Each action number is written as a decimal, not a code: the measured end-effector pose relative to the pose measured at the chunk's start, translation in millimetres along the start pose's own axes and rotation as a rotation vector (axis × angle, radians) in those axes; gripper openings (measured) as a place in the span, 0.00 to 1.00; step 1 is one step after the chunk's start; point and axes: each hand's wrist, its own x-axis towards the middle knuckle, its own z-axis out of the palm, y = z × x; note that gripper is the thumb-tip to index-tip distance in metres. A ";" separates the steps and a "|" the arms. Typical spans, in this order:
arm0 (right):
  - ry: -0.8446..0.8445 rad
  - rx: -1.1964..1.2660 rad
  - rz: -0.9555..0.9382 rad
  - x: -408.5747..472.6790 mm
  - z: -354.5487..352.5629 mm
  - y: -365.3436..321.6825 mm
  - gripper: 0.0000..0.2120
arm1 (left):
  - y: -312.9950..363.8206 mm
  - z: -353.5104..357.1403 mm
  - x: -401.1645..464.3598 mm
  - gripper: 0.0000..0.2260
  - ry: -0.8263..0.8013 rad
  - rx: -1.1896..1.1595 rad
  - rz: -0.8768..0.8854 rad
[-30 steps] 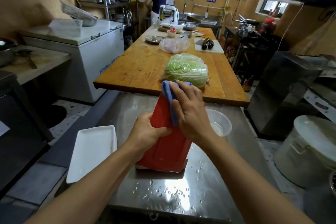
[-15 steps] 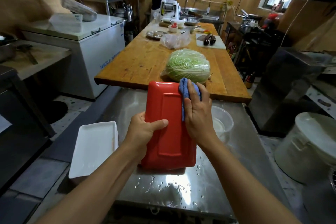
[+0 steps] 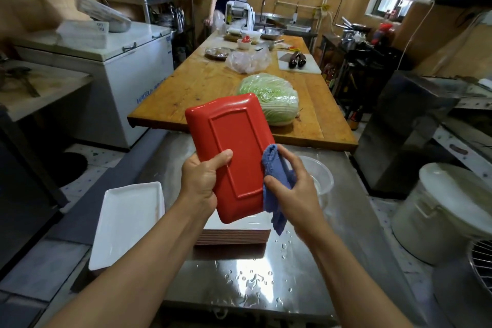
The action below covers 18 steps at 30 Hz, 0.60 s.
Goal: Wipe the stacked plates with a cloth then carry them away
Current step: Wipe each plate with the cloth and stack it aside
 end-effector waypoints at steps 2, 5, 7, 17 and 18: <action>0.020 0.125 0.026 5.8 -7.5 -4.5 0.27 | 2.9 -0.5 -1.7 0.15 -0.108 -0.011 -0.057; 0.017 0.107 0.004 11.4 -17.8 -7.6 0.28 | 16.4 -6.4 4.5 0.16 -0.208 -0.029 -0.094; -0.033 0.039 -0.012 14.3 -27.7 -8.0 0.28 | 28.3 -13.3 14.9 0.11 -0.178 -0.045 -0.060; -0.352 -0.223 -0.095 34.9 -71.9 -22.7 0.29 | 53.2 -39.0 31.4 0.33 -0.594 0.711 -0.200; -0.372 -0.248 -0.106 37.6 -72.7 -24.9 0.30 | 51.8 -38.6 30.9 0.29 -0.604 0.721 -0.186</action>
